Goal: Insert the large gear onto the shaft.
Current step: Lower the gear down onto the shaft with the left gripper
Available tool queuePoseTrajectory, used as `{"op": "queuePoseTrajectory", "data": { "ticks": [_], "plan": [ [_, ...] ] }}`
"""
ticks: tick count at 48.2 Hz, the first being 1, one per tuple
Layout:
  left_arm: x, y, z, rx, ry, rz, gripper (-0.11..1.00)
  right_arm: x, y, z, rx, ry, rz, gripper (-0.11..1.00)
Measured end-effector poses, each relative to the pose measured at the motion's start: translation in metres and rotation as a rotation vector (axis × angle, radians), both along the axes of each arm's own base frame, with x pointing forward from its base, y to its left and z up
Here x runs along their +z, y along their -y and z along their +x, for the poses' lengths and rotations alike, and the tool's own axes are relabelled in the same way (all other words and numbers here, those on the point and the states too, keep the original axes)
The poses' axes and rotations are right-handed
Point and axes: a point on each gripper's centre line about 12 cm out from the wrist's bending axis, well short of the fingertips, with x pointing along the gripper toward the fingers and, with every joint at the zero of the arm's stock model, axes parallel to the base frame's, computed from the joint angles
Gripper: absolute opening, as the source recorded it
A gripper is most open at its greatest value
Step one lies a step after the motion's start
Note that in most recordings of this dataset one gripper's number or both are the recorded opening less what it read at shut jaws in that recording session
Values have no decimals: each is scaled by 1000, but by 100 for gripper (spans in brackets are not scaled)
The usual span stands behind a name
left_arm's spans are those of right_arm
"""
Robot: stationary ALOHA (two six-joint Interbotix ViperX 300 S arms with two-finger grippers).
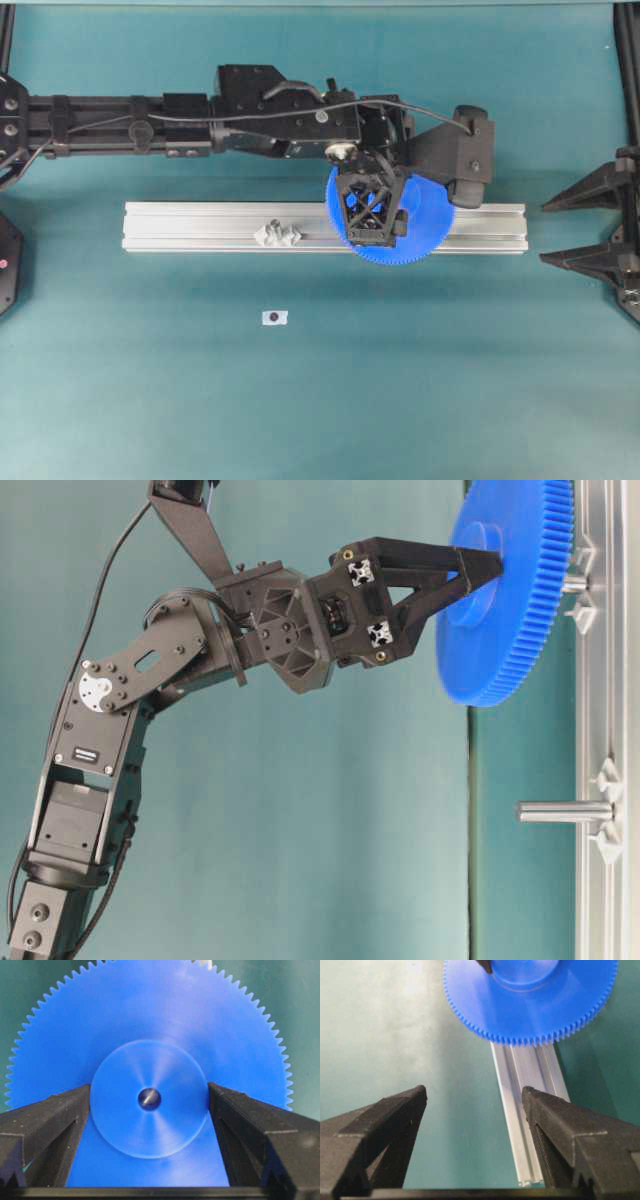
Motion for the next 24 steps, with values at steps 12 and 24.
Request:
{"op": "queuePoseTrajectory", "data": {
  "ticks": [12,24],
  "plan": [
    [2,-1,1,-3,6,3,91,0,0,0,1,0,0,83],
    [3,-6,0,20,4,-4,93,0,0,0,1,0,0,83]
  ]
}}
